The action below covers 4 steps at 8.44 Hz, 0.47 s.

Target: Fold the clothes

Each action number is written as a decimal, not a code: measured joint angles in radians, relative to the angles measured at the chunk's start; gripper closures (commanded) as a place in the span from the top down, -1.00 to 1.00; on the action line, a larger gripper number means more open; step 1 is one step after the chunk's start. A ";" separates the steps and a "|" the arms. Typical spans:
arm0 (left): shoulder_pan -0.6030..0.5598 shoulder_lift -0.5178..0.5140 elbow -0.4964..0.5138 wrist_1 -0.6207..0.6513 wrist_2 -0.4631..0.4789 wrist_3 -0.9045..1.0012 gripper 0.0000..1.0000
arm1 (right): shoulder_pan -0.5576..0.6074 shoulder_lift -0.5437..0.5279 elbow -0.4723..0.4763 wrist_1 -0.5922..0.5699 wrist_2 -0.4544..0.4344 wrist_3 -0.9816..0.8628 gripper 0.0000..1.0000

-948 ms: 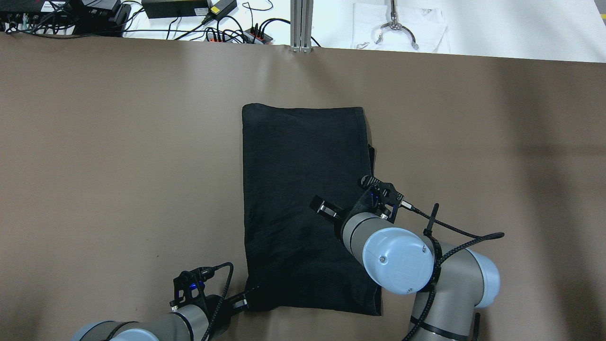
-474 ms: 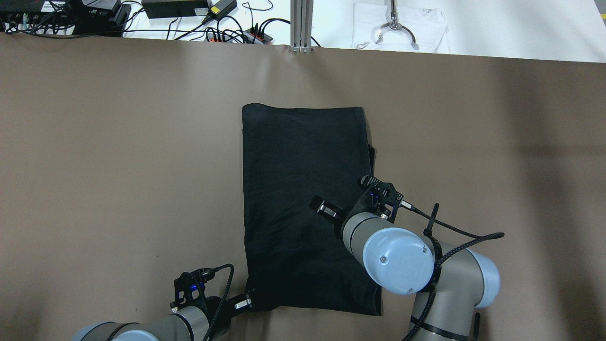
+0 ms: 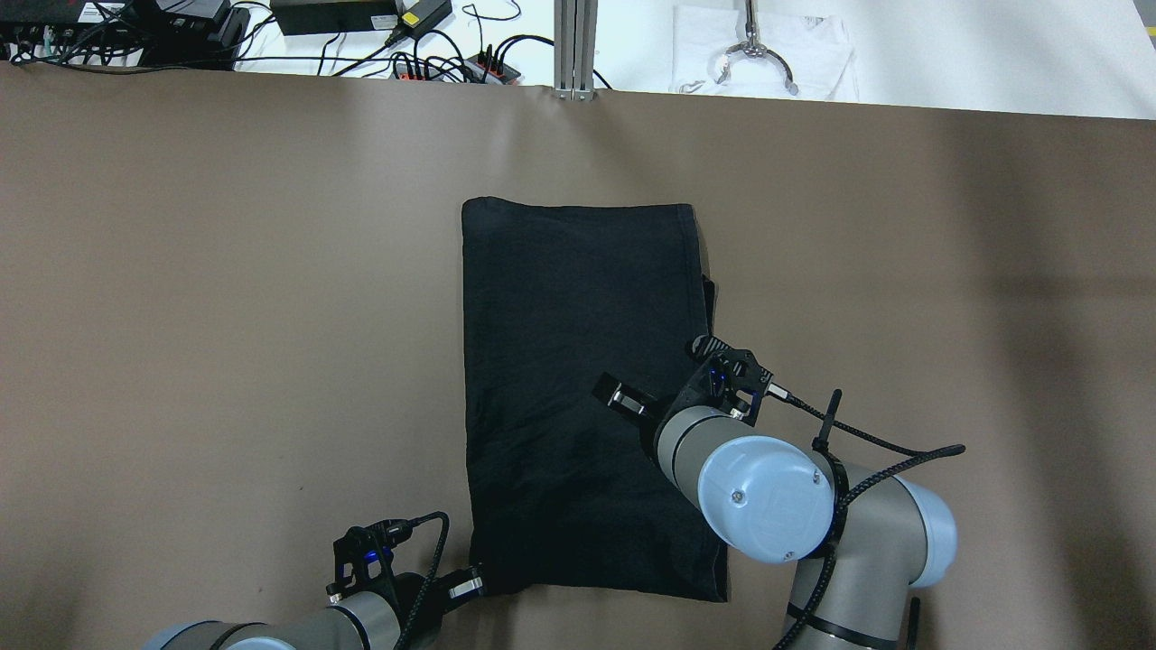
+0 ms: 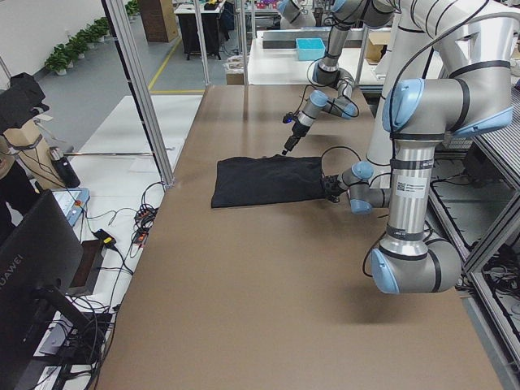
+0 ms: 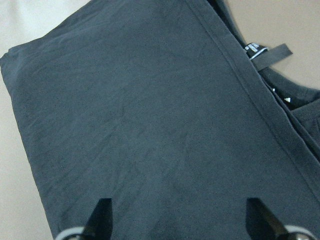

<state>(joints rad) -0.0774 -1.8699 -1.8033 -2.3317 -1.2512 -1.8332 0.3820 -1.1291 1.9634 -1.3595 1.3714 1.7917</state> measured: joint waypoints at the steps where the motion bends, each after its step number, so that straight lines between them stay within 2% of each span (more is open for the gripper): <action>1: 0.000 0.000 -0.005 -0.001 0.000 0.000 -1.00 | 0.000 -0.001 -0.001 0.000 0.000 0.000 0.83; 4: 0.001 -0.010 -0.011 0.000 0.001 0.000 -1.00 | -0.033 -0.038 0.001 -0.002 -0.004 0.010 0.82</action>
<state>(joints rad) -0.0767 -1.8796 -1.8139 -2.3317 -1.2503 -1.8331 0.3491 -1.1672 1.9643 -1.3613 1.3675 1.8021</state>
